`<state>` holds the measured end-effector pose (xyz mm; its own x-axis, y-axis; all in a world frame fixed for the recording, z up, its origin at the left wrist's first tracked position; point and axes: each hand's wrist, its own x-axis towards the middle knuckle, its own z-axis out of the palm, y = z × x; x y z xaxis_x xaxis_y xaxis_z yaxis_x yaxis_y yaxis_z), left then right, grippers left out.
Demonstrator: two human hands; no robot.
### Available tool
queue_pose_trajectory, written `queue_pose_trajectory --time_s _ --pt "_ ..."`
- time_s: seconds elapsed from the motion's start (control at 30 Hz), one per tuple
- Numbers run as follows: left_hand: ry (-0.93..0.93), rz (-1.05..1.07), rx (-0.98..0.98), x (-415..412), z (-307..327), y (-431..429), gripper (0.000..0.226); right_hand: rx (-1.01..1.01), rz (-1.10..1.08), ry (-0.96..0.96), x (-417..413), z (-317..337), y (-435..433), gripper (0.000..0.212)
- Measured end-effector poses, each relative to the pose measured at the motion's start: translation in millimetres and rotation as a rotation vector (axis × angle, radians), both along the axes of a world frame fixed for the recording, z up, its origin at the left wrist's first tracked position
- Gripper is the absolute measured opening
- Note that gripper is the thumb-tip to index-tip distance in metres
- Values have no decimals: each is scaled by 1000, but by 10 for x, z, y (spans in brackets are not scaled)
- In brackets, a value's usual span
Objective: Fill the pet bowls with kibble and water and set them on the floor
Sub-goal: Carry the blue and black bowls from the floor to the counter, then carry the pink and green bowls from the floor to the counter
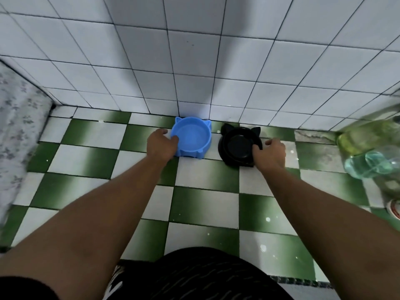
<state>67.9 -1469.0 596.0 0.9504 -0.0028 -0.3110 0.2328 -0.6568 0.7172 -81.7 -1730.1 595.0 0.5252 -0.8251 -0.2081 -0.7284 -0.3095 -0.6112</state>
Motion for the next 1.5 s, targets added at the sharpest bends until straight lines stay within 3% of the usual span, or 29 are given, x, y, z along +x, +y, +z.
queue_pose_trajectory --time_s 0.3,0.47,0.8,1.0,1.2,1.5 --pt "-208 -222 46 -320 382 471 59 -336 280 -239 112 528 787 48" --pt "-342 -203 24 -677 673 1234 55 -198 644 -437 241 710 1785 47" --pt "-397 139 59 -1822 947 4163 51 -10 1176 -560 58 949 4834 44" --pt "-390 409 79 -2550 992 5774 46 93 1381 -670 -267 995 6570 25" --pt "-385 665 101 -3014 986 7065 45 217 1586 -595 -370 1019 8107 26" --pt "-298 1014 160 -2924 706 8811 46 337 1715 -491 454 804 9989 21"
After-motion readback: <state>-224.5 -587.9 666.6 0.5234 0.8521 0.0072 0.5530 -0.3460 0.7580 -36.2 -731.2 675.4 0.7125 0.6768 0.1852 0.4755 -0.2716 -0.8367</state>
